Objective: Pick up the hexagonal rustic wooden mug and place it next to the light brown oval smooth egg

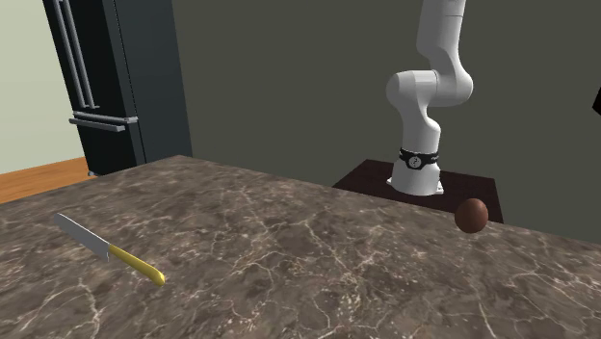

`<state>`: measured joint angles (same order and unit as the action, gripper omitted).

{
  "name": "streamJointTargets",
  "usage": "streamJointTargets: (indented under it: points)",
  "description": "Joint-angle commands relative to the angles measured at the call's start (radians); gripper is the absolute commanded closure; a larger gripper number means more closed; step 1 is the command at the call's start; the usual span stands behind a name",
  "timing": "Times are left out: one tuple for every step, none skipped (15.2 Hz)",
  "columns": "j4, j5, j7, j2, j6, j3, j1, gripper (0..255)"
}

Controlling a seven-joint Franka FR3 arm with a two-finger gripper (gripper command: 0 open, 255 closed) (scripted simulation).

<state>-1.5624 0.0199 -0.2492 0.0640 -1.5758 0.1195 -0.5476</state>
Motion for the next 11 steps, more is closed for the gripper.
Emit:
streamJointTargets:
  points:
    - [-0.028,0.0,-0.004,-0.004,-0.027,0.001,-0.002,255]
    - [-0.044,-0.001,-0.004,-0.006,-0.041,0.001,-0.001,255]
    - [-0.06,-0.001,-0.004,-0.008,-0.055,0.001,-0.001,255]
    - [-0.076,-0.001,-0.004,-0.01,-0.069,0.001,-0.001,255]
    - [-0.091,-0.001,-0.005,-0.012,-0.083,0.001,-0.001,255]
    - [-0.106,-0.001,-0.005,-0.013,-0.097,0.001,-0.001,255]
    - [-0.121,-0.001,-0.005,-0.014,-0.11,0.001,-0.001,255]
    - [-0.135,-0.001,-0.005,-0.014,-0.124,0.001,-0.001,255]
    - [-0.15,-0.002,-0.005,-0.015,-0.137,0.001,-0.001,255]
    - [-0.163,-0.002,-0.005,-0.015,-0.151,0.001,0.0,255]
    - [-0.177,-0.001,-0.005,-0.015,-0.164,0.001,0.0,255]
